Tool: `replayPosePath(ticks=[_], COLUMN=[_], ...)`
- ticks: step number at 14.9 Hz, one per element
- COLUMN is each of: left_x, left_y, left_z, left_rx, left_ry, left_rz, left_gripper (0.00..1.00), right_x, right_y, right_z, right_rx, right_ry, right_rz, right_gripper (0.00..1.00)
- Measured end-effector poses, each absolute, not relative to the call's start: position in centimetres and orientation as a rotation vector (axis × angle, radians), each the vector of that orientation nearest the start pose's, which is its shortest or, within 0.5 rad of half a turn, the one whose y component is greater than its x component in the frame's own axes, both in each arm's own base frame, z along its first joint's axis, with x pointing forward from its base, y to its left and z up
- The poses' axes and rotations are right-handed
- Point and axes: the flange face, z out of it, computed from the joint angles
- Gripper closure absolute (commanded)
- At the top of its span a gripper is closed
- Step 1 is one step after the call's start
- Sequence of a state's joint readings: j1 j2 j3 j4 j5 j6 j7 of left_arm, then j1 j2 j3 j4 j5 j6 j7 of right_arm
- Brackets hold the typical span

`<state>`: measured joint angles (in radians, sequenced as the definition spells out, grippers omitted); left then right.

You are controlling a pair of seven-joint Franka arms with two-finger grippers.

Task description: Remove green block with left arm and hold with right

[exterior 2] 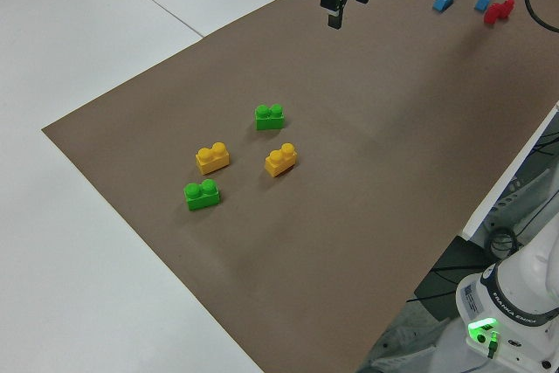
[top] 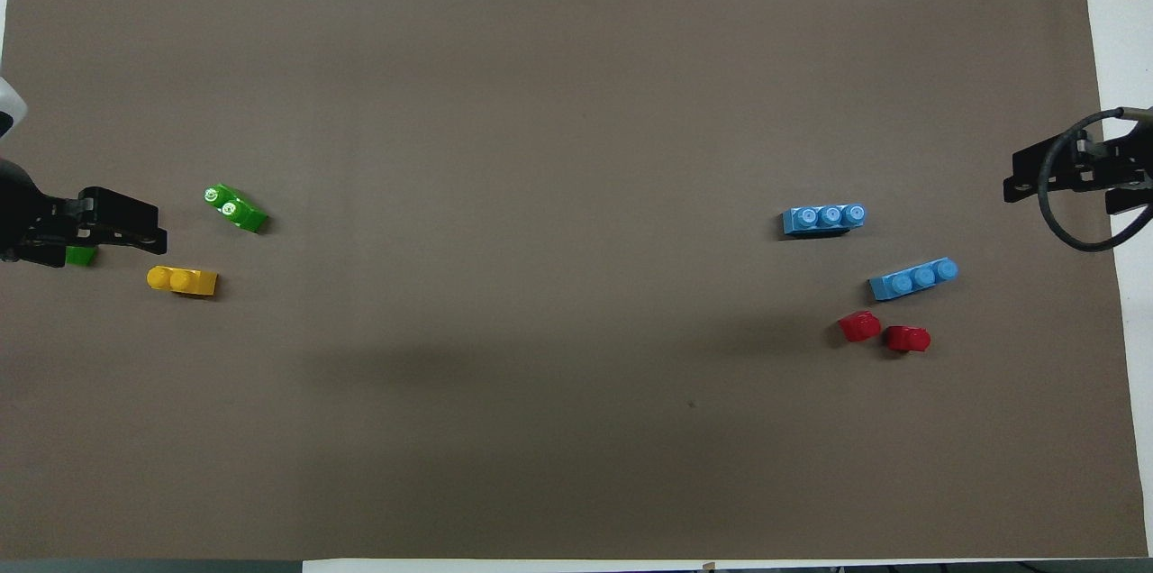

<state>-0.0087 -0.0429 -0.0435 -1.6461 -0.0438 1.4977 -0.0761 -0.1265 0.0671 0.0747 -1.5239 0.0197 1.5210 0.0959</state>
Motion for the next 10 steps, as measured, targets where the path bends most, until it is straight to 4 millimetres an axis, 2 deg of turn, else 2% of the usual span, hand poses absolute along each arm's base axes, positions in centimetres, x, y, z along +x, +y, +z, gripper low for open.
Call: replayPosePath(ticks=[10], left_x=[53.05], left_y=[-3.44], left_z=[60.72], left_rx=[-3.174], left_ry=[0.01], left_rz=[0.169], left_gripper=[0.0], right_x=[57.45], right_y=[-3.5], right_z=[60.8], right_rx=[-3.122], right_ry=[0.239], right_rz=[0.031], right_gripper=[0.0])
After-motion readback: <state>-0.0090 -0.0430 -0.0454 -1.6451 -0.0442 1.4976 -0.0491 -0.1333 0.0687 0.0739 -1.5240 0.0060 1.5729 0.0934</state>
